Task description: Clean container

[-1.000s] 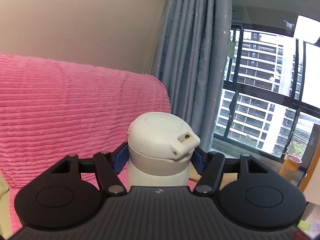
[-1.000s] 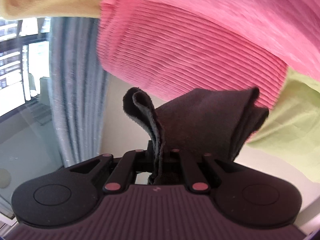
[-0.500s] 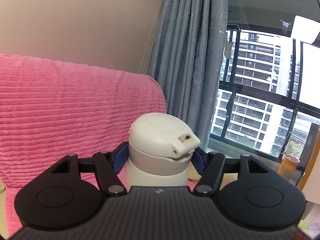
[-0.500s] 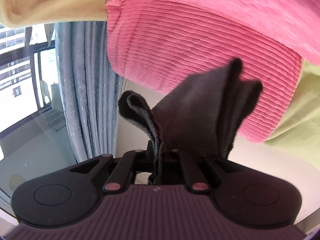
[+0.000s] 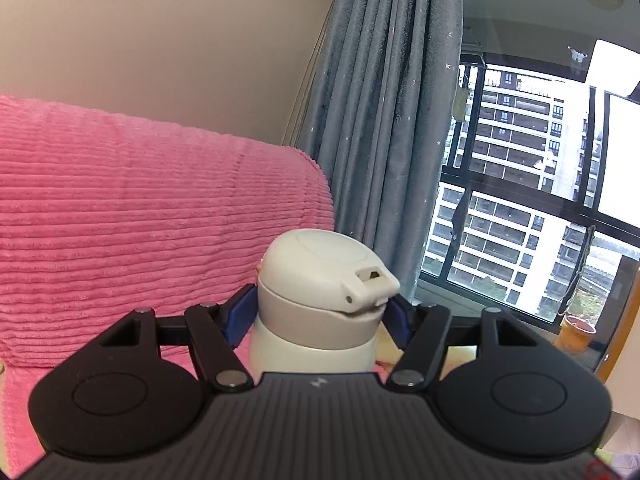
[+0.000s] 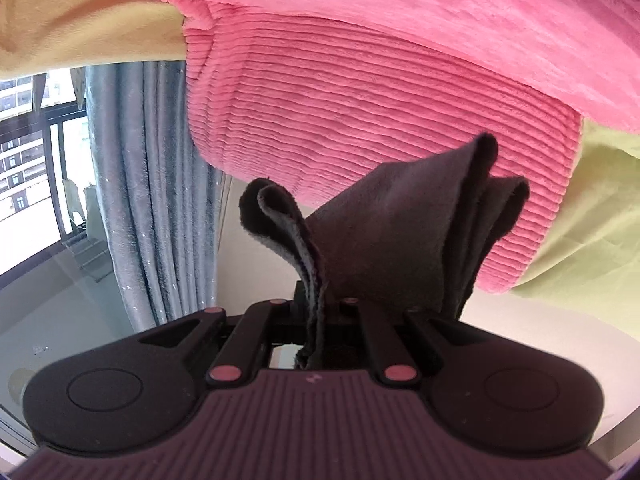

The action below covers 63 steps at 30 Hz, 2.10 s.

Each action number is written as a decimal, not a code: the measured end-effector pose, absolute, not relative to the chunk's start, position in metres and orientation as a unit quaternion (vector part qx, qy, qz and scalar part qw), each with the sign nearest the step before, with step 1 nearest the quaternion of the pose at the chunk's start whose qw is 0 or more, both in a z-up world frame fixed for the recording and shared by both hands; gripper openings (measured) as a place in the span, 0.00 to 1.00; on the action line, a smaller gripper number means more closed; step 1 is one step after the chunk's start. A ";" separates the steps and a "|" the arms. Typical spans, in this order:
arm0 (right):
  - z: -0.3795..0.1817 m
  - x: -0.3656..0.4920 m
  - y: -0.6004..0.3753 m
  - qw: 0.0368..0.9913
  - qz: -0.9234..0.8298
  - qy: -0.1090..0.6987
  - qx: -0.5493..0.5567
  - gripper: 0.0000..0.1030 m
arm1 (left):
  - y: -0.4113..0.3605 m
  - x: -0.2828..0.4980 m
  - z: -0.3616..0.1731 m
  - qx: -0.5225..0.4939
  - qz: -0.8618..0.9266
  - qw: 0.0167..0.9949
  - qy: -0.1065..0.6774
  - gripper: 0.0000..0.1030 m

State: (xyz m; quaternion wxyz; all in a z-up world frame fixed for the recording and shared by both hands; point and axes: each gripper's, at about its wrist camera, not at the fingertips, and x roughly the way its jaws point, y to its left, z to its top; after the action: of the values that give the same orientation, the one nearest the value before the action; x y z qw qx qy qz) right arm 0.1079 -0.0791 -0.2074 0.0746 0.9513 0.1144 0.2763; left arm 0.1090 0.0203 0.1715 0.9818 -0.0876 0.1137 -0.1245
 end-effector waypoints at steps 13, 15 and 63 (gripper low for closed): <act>-0.197 0.124 -0.090 0.153 0.300 0.157 0.928 0.04 | 0.013 0.107 0.188 -0.080 -0.132 0.984 0.091 0.65; -0.196 0.127 -0.092 0.171 0.303 0.169 0.922 0.04 | 0.012 0.108 0.191 -0.078 -0.132 0.984 0.088 0.65; -0.163 0.234 -0.151 0.858 0.276 0.430 0.047 0.05 | 0.140 0.162 -0.056 -0.265 0.059 0.895 0.353 0.65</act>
State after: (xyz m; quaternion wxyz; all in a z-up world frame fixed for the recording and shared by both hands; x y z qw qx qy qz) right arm 0.2338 -0.1512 -0.1629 0.8583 0.0474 0.4302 0.2758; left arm 0.1620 0.1395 -0.0556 0.8955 -0.2646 0.3531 0.0585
